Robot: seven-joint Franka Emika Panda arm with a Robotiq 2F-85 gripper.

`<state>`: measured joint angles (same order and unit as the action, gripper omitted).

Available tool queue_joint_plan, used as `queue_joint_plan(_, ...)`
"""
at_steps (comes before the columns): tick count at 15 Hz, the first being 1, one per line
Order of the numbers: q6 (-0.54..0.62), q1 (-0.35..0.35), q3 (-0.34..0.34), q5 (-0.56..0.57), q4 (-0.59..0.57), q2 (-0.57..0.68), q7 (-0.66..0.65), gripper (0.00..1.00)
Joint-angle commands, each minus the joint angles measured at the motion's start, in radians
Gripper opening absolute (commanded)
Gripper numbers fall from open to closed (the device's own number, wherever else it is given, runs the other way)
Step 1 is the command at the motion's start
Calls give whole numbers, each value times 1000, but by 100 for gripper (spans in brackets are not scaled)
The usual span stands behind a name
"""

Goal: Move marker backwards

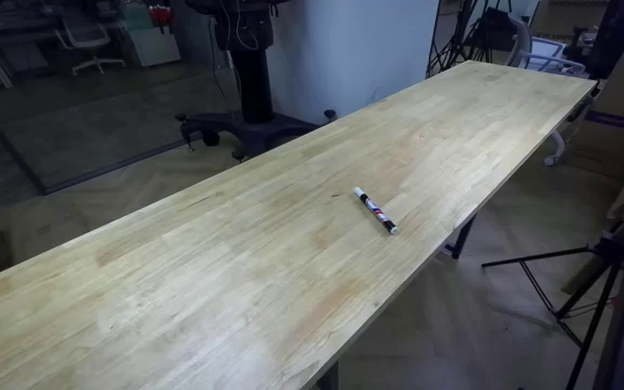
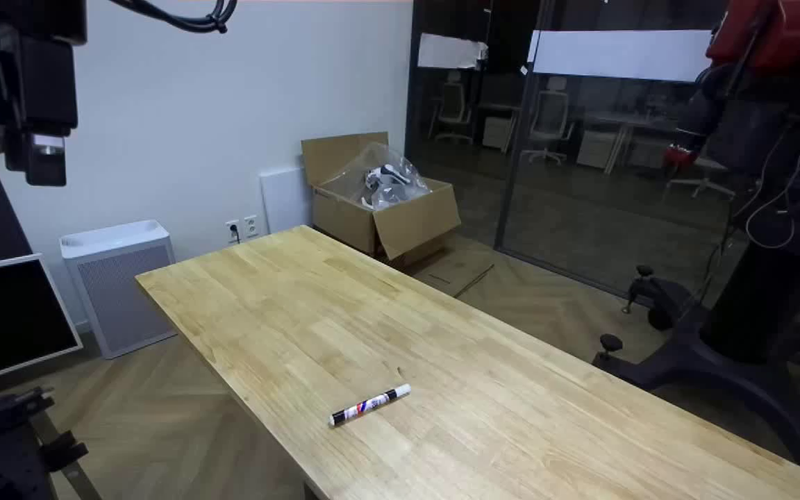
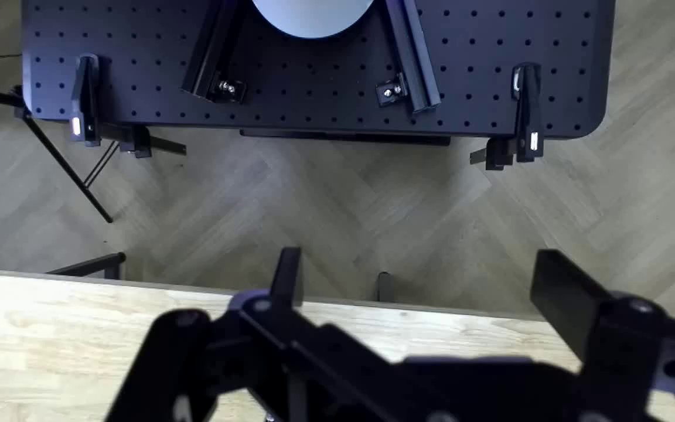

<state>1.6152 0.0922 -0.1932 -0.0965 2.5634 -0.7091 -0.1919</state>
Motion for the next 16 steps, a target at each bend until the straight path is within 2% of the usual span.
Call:
queue_joint_plan(1,0,6,5,3,-1,1,-3,100)
queue_joint_plan(14,0,6,5,3,-1,1,-3,100)
queue_joint_plan(16,59,-22,4,32,12,-11,-32,100)
